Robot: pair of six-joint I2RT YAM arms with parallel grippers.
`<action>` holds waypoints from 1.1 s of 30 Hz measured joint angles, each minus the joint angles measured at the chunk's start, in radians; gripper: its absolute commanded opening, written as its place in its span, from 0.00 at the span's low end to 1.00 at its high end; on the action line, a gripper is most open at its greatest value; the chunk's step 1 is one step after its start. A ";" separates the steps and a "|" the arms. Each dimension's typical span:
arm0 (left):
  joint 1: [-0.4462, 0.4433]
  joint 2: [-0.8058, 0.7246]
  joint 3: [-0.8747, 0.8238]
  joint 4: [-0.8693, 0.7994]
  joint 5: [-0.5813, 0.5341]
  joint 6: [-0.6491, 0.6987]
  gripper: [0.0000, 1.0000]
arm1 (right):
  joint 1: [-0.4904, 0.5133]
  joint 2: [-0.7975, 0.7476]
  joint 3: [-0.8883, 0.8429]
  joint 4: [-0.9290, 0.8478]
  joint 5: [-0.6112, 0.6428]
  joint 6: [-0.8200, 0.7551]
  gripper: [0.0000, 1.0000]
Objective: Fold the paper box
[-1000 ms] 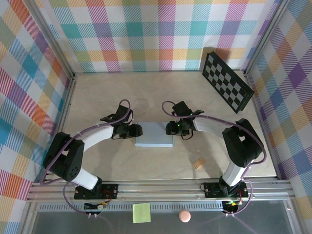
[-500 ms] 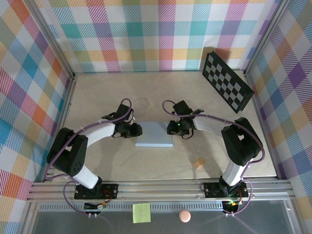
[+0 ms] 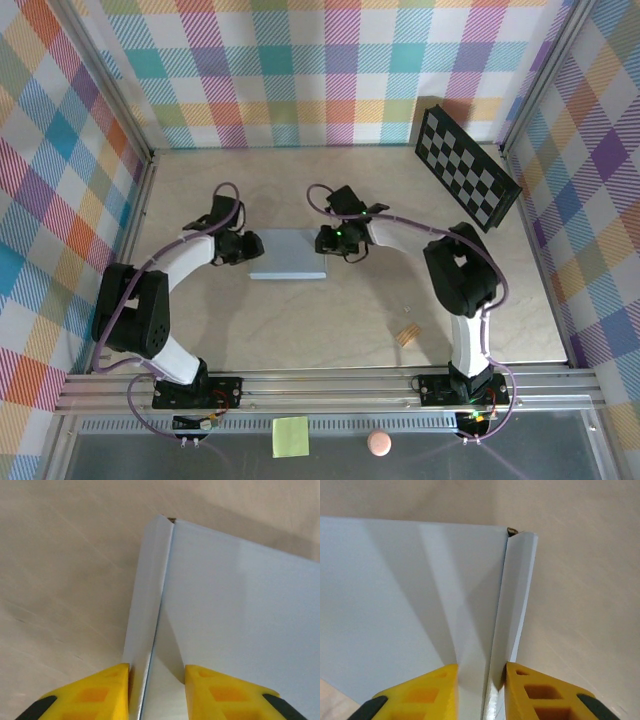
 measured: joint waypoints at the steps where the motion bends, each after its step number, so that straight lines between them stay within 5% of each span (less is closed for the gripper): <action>1: 0.028 0.001 0.014 0.001 -0.006 0.003 0.32 | 0.004 0.028 0.040 0.005 -0.005 0.006 0.27; 9: 0.225 0.136 0.153 0.076 -0.066 0.013 0.31 | 0.047 0.304 0.431 0.045 -0.018 0.060 0.26; 21: 0.383 0.407 0.372 0.167 -0.095 0.035 0.31 | 0.080 0.708 0.969 0.118 -0.002 0.150 0.28; 33: 0.439 0.568 0.584 0.181 -0.066 0.035 0.33 | 0.100 0.822 1.062 0.321 0.008 0.216 0.37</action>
